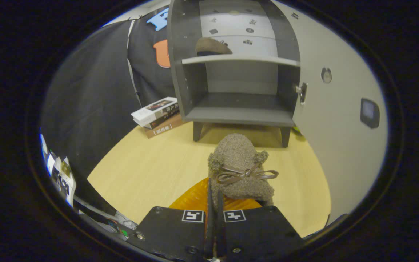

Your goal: Open the shoe cabinet door, grab the shoes and put them into the shoe cabinet, then close the shoe cabinet door.

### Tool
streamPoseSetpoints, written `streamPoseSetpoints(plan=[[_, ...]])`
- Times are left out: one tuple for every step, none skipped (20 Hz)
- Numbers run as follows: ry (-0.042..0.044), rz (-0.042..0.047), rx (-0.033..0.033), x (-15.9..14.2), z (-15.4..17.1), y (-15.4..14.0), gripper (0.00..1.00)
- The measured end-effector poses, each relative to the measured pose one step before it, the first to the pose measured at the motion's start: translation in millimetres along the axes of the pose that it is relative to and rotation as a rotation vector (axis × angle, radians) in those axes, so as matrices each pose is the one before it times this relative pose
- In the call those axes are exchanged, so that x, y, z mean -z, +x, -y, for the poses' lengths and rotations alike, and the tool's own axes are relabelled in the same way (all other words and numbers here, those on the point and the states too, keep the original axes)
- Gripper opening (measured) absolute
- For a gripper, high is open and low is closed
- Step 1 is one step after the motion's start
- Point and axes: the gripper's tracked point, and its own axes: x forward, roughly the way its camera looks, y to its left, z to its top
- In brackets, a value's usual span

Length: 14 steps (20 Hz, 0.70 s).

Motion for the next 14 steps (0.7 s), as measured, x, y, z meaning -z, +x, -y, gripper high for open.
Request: streamPoseSetpoints(plan=[[-0.00517,0.03653,0.00246,-17.48,-2.6,-8.25,0.07],[-0.00971,0.03201,0.00286,-19.4,-1.15,-8.38,0.07],[-0.00497,0.03472,0.00411,-20.56,-0.77,-6.83,0.07],[-0.00966,0.03138,0.00099,-19.71,-0.85,-6.14,0.07],[-0.00721,0.0243,0.00409,-16.9,-1.39,-4.22,0.07],[0.00198,0.02439,0.00021,-17.94,-0.14,-3.3,0.07],[0.00053,0.0213,-0.00089,-18.04,-0.75,-0.42,0.07],[-0.00471,0.01965,0.00342,-17.03,0.87,-0.11,0.07],[-0.01031,0.02332,0.00459,-17.0,2.17,3.4,0.07],[-0.01482,0.02049,0.00972,-16.11,2.92,5.21,0.07],[-0.00997,0.01671,0.0077,-15.4,3.42,6.64,0.07],[-0.00667,0.01212,0.00585,-14.86,3.3,8.35,0.07],[-0.00256,0.01644,0.00445,-14.96,1.9,10.22,0.07],[-0.00177,0.01427,0.00506,-14.47,3.74,10.29,0.07]])
